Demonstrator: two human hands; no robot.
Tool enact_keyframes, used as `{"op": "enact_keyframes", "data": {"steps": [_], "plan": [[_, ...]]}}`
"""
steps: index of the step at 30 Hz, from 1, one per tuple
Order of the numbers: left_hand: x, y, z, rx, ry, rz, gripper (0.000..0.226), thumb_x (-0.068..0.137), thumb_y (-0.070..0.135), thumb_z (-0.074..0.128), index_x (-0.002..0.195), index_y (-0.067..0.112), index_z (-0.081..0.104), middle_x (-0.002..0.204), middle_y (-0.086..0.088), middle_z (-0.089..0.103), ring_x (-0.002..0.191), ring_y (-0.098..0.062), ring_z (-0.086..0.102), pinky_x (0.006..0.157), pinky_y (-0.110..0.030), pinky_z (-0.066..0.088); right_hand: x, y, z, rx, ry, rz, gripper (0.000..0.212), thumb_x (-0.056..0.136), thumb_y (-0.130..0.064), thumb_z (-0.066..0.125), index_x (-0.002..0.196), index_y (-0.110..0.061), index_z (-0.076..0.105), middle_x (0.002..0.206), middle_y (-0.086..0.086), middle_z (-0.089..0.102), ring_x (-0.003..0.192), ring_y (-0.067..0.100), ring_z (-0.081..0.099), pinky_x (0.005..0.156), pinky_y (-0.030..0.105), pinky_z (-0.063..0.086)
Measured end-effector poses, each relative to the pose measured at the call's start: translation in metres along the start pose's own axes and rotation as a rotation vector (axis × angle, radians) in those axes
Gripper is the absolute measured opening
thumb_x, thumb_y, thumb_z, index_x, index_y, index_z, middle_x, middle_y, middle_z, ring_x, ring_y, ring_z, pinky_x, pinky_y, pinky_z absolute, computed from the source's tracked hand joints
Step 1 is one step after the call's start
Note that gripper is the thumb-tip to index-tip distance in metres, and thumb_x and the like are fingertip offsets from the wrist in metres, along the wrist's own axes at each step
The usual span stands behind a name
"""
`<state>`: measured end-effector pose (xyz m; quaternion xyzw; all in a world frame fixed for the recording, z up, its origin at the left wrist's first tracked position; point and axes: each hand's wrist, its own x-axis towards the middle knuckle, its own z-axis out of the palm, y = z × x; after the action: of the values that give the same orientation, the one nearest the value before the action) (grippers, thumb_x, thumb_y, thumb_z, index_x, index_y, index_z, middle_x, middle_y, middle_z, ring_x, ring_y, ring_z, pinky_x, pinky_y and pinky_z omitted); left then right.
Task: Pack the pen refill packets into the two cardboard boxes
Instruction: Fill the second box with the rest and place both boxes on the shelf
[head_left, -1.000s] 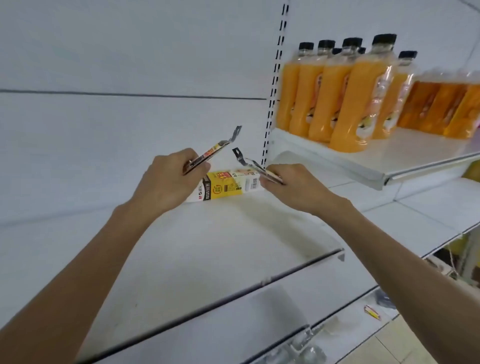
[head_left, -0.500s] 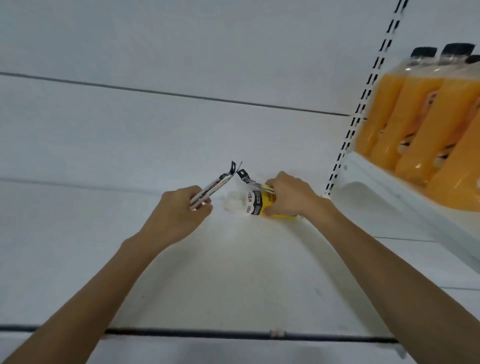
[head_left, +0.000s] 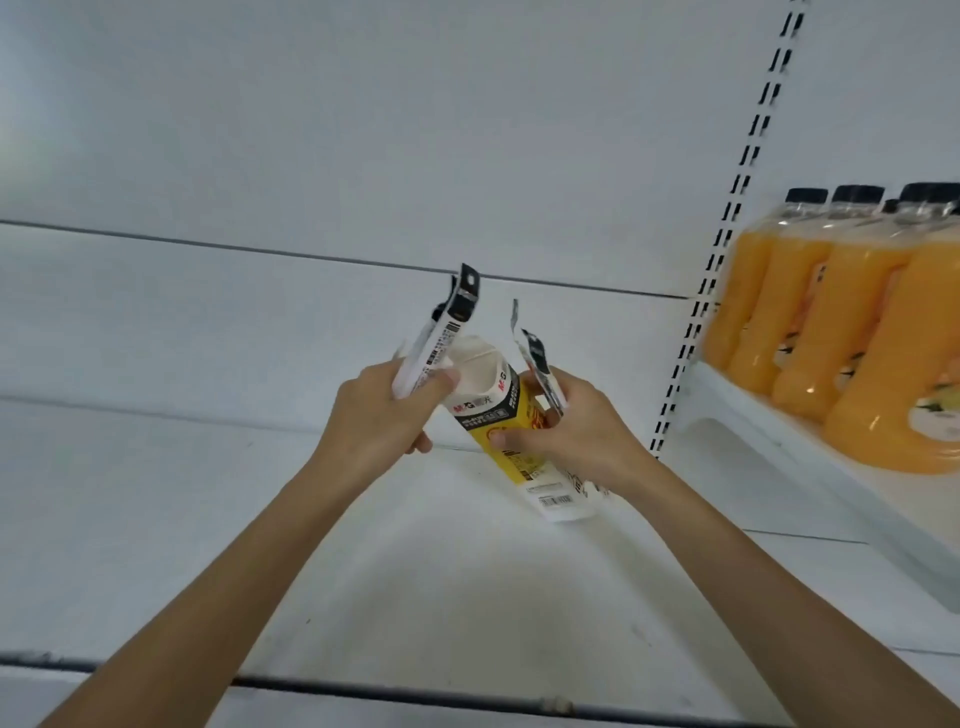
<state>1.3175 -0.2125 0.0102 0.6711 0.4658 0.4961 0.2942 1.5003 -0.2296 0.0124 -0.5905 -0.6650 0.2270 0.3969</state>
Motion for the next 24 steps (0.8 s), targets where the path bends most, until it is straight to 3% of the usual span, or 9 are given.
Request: {"op": "enact_keyframes", "data": {"steps": [2, 4, 6, 8, 10, 13, 16, 20, 24], "plan": [[0.000, 0.008, 0.001, -0.017, -0.069, 0.043, 0.010, 0.083, 0.037, 0.060, 0.092, 0.034, 0.060, 0.072, 0.005, 0.064, 0.041, -0.005, 0.054, 0.047, -0.017, 0.044, -0.002, -0.001, -0.001, 0.130, 0.005, 0.019, 0.041, 0.062, -0.024, 0.085, 0.092, -0.029, 0.057, 0.085, -0.010, 0.069, 0.076, 0.007, 0.068, 0.075, 0.029, 0.056], [-0.001, 0.016, 0.003, -0.049, -0.120, 0.099, 0.016, 0.084, 0.032, 0.060, 0.099, 0.036, 0.058, 0.062, 0.012, 0.061, 0.040, -0.004, 0.050, 0.045, -0.015, 0.042, -0.007, -0.005, -0.001, 0.232, -0.057, 0.006, 0.038, 0.065, -0.018, 0.083, 0.094, -0.023, 0.060, 0.076, -0.012, 0.067, 0.061, -0.002, 0.064, 0.059, 0.017, 0.051], [-0.001, 0.023, 0.004, -0.091, -0.151, 0.132, 0.014, 0.085, 0.027, 0.060, 0.095, 0.036, 0.055, 0.048, 0.015, 0.055, 0.038, -0.003, 0.046, 0.043, -0.013, 0.039, -0.013, -0.008, -0.006, 0.280, -0.174, -0.018, 0.032, 0.070, -0.011, 0.079, 0.095, -0.019, 0.061, 0.077, -0.010, 0.067, 0.055, -0.003, 0.059, 0.051, 0.011, 0.043], [0.000, 0.025, 0.005, -0.115, -0.159, 0.147, 0.013, 0.084, 0.026, 0.061, 0.090, 0.036, 0.054, 0.053, 0.013, 0.054, 0.040, -0.002, 0.045, 0.043, -0.014, 0.039, -0.017, -0.010, -0.018, 0.301, -0.241, -0.038, 0.035, 0.068, -0.016, 0.078, 0.100, -0.019, 0.062, 0.089, -0.006, 0.068, 0.055, -0.001, 0.055, 0.054, 0.016, 0.042], [0.002, 0.025, 0.006, -0.099, -0.150, 0.150, 0.011, 0.084, 0.028, 0.061, 0.085, 0.038, 0.054, 0.058, 0.012, 0.052, 0.041, 0.000, 0.045, 0.044, -0.012, 0.039, -0.013, -0.012, -0.035, 0.447, -0.075, -0.045, 0.036, 0.070, -0.025, 0.072, 0.103, -0.018, 0.061, 0.096, 0.003, 0.062, 0.048, 0.002, 0.046, 0.051, 0.019, 0.039], [0.004, 0.027, 0.007, -0.092, -0.153, 0.154, 0.010, 0.084, 0.029, 0.060, 0.083, 0.035, 0.054, 0.064, 0.009, 0.052, 0.042, 0.003, 0.048, 0.042, -0.009, 0.038, -0.001, -0.029, -0.063, 0.946, 0.226, -0.143, 0.014, 0.089, -0.005, 0.047, 0.091, -0.005, 0.060, 0.075, 0.007, 0.059, 0.040, 0.005, 0.035, 0.042, 0.017, 0.033], [0.010, 0.034, 0.007, -0.108, -0.170, 0.164, 0.010, 0.083, 0.025, 0.063, 0.081, 0.032, 0.055, 0.064, 0.009, 0.053, 0.042, 0.004, 0.049, 0.042, -0.009, 0.038, 0.009, -0.057, -0.070, 1.198, 0.265, -0.247, 0.022, 0.090, 0.001, 0.035, 0.085, -0.005, 0.055, 0.061, 0.002, 0.058, 0.045, 0.007, 0.040, 0.047, 0.019, 0.041], [0.016, 0.040, 0.008, -0.137, -0.227, 0.138, 0.009, 0.082, 0.022, 0.064, 0.082, 0.029, 0.058, 0.052, 0.014, 0.055, 0.040, 0.002, 0.051, 0.042, -0.011, 0.039, 0.022, -0.082, -0.048, 1.167, 0.273, -0.227, 0.019, 0.092, 0.003, 0.036, 0.086, -0.007, 0.052, 0.064, 0.005, 0.058, 0.054, 0.011, 0.051, 0.053, 0.024, 0.050], [0.019, 0.034, 0.010, -0.172, -0.235, 0.118, 0.008, 0.084, 0.024, 0.062, 0.090, 0.026, 0.057, 0.057, 0.013, 0.055, 0.041, 0.001, 0.052, 0.043, -0.011, 0.039, 0.035, -0.080, -0.019, 0.832, 0.288, -0.175, 0.022, 0.092, 0.002, 0.039, 0.081, -0.013, 0.051, 0.069, 0.000, 0.059, 0.060, 0.008, 0.058, 0.061, 0.024, 0.052]]}}
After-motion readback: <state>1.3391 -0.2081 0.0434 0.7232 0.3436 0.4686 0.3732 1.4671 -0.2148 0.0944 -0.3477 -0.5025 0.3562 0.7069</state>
